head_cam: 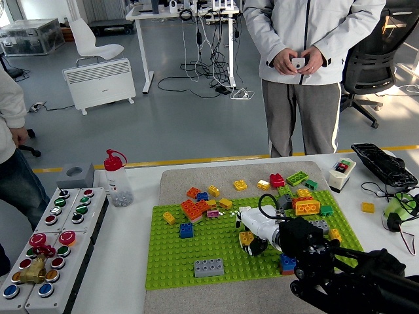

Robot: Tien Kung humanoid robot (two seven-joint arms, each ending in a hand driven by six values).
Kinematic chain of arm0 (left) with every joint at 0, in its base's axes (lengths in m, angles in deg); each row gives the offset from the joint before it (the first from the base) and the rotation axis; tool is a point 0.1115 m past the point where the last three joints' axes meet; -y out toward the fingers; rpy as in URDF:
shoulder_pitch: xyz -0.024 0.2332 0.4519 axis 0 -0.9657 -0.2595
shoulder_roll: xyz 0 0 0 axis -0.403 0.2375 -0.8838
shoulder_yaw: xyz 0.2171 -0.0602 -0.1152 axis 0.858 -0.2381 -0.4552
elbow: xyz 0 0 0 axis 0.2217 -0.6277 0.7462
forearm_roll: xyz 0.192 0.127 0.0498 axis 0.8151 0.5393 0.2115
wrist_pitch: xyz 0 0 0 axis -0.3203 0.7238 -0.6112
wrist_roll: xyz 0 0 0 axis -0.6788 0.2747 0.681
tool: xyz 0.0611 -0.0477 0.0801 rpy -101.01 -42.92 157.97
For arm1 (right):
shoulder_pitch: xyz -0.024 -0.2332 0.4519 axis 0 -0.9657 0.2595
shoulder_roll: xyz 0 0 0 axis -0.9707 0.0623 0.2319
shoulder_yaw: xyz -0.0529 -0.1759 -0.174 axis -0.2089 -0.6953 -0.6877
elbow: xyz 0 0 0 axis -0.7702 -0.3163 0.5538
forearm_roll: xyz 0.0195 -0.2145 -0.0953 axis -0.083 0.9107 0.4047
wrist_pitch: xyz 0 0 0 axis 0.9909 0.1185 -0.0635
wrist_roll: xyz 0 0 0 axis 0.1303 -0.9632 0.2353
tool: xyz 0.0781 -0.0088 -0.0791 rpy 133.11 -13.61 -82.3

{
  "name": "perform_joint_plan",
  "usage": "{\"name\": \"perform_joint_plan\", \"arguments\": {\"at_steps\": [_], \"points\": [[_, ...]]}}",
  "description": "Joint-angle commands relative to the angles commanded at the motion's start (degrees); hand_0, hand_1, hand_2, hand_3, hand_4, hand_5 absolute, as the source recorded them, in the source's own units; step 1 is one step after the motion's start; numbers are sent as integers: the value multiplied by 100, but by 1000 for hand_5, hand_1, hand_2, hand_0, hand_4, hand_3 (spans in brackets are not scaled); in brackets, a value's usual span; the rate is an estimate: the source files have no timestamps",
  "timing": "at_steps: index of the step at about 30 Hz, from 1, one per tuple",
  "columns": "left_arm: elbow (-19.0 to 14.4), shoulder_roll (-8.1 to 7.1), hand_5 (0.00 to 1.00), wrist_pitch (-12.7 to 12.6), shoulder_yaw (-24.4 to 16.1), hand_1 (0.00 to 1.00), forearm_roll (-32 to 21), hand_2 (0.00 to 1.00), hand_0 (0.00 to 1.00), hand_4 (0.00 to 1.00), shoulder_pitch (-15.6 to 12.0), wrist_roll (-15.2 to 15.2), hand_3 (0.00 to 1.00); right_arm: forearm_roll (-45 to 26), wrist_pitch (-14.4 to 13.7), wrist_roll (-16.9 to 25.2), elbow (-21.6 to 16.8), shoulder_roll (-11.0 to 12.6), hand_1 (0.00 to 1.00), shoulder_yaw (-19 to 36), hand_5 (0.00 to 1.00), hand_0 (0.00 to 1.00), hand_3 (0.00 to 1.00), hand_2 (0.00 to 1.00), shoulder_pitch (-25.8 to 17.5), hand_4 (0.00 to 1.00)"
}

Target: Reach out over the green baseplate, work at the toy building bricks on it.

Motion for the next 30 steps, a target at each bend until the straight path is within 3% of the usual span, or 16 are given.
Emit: {"name": "perform_joint_plan", "arguments": {"at_steps": [9,10,15,16,30], "points": [[0,-3,998,-5,26,688,-43,671,680,353,23,-6,612,0,-7,19,9,58,577,-47,190,609,639,569,-16,700],[0,-3,998,-6,27,688,-47,671,679,352,23,-8,612,-2,-14,27,8,65,559,-50,175,583,599,551,-17,674],[0,3,998,-3,31,688,-52,671,679,352,23,-1,612,1,-116,108,-5,85,559,-78,175,583,599,551,-30,674],[0,4,998,-2,32,689,-52,671,679,353,23,0,612,3,-131,119,-5,86,539,-83,166,559,553,536,-32,660],[0,9,998,0,29,688,-47,671,680,353,7,6,612,29,-171,160,-10,77,508,-114,147,532,533,520,-54,635]]}}
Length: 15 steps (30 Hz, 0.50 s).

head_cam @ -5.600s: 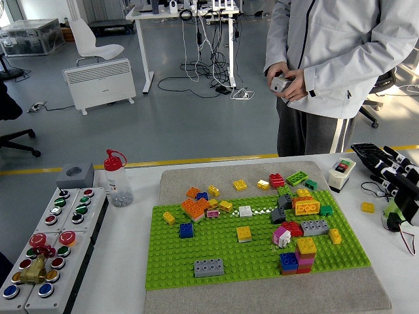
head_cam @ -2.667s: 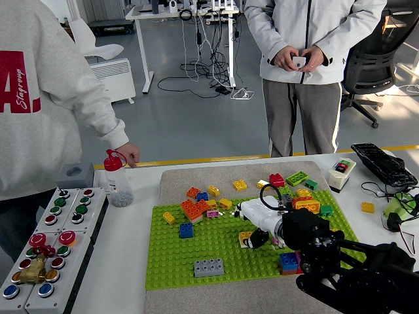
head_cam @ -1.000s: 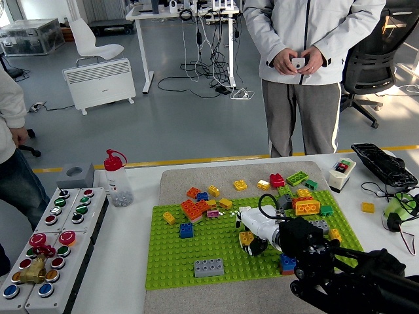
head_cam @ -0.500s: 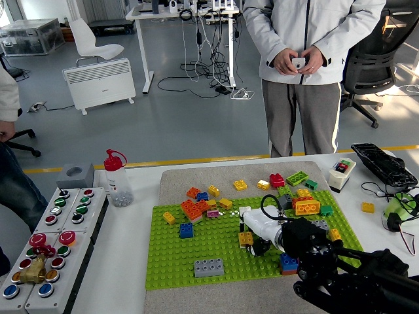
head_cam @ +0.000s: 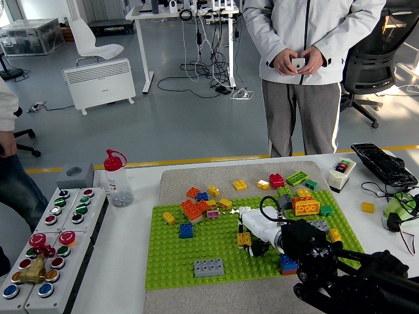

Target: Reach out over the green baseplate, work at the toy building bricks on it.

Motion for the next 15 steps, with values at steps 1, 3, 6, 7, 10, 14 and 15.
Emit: {"name": "perform_joint_plan", "arguments": {"at_steps": [1,3,6,7,10,14,15], "points": [[0,0,998,0,0,688,1,671,680,353,-1,1,612,4,-9,5,-7,5,508,5,147,532,533,520,-3,635],[0,-1,998,-1,1,688,0,671,680,353,-2,1,612,20,-32,14,-32,24,508,33,147,532,533,520,-13,635],[0,-6,998,-3,-3,688,-3,671,679,353,-5,-2,612,55,-54,21,-95,60,497,106,146,524,527,514,-28,620],[0,-7,998,-3,-2,688,-4,671,679,353,-6,-2,612,69,-60,21,-131,77,497,136,146,524,527,514,-31,620],[0,-7,998,-4,-4,688,2,671,679,352,-9,-3,611,120,-111,24,-310,147,494,262,142,520,521,513,-41,600],[0,-7,998,-7,1,688,-4,671,679,352,-20,-7,611,205,-168,1,-622,263,494,487,142,520,521,513,-59,600],[0,-7,998,-8,-1,688,-2,671,679,352,-23,-8,611,226,-172,-9,-701,294,494,553,142,520,521,513,-68,600]]}}
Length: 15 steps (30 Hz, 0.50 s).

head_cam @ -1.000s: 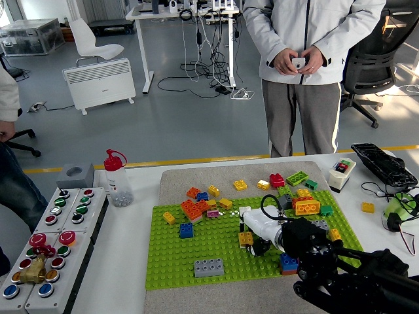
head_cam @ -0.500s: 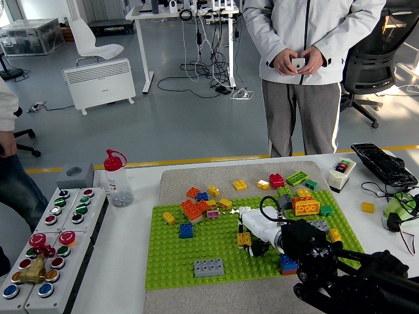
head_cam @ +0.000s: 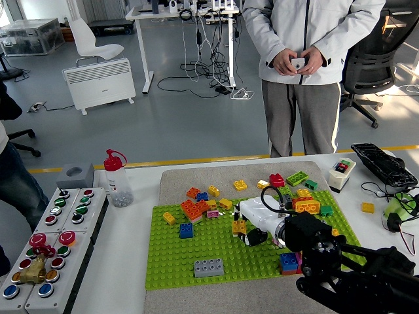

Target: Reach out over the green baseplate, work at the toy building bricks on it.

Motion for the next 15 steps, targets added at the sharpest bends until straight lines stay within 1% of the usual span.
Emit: {"name": "perform_joint_plan", "arguments": {"at_steps": [2,4,10,15], "points": [[0,0,998,-2,-3,688,2,671,679,352,-7,-3,612,39,-6,-23,-184,75,491,142,148,518,519,514,-25,591],[0,1,998,-4,-6,688,3,671,679,352,-8,-3,612,28,-25,-55,-407,205,491,310,148,518,519,514,-87,591],[0,-8,998,-21,-24,688,-28,672,679,352,-27,-22,611,-68,19,-166,-1164,770,492,733,151,515,521,515,-399,584],[0,-3,998,-22,-49,688,-5,673,678,352,-42,-18,611,-115,88,-210,-1855,1334,491,1034,142,512,521,517,-730,570]]}}
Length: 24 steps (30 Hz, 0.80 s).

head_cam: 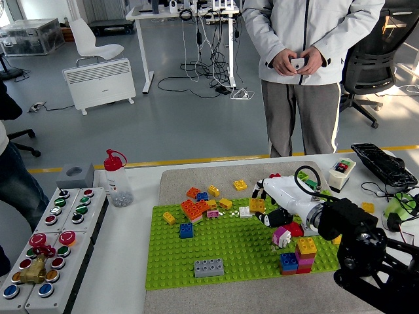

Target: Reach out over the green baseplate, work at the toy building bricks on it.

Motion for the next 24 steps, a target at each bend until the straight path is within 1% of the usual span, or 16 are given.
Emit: {"name": "perform_joint_plan", "arguments": {"at_steps": [6,7,10,14,19,24], "points": [[0,5,998,4,-22,688,36,673,678,352,-17,5,612,16,4,33,-756,613,491,269,142,512,521,519,-395,563],[0,6,998,4,-26,688,39,673,678,352,-18,5,612,15,4,44,-829,681,491,295,142,512,521,519,-445,563],[0,7,998,2,-39,689,53,673,678,352,-21,1,612,-15,2,121,-1185,1014,492,388,153,512,521,519,-679,555],[0,9,998,-3,-49,689,62,673,678,352,-26,-6,612,-127,16,284,-1526,1382,492,431,153,512,521,519,-902,555],[0,15,998,-4,-51,690,71,675,678,352,-28,-11,611,-303,85,535,-1765,1747,495,450,161,514,522,519,-1080,548],[0,20,998,-2,-48,690,77,676,679,352,-25,-12,611,-472,144,782,-1825,1983,495,413,162,516,521,520,-1088,547]]}}
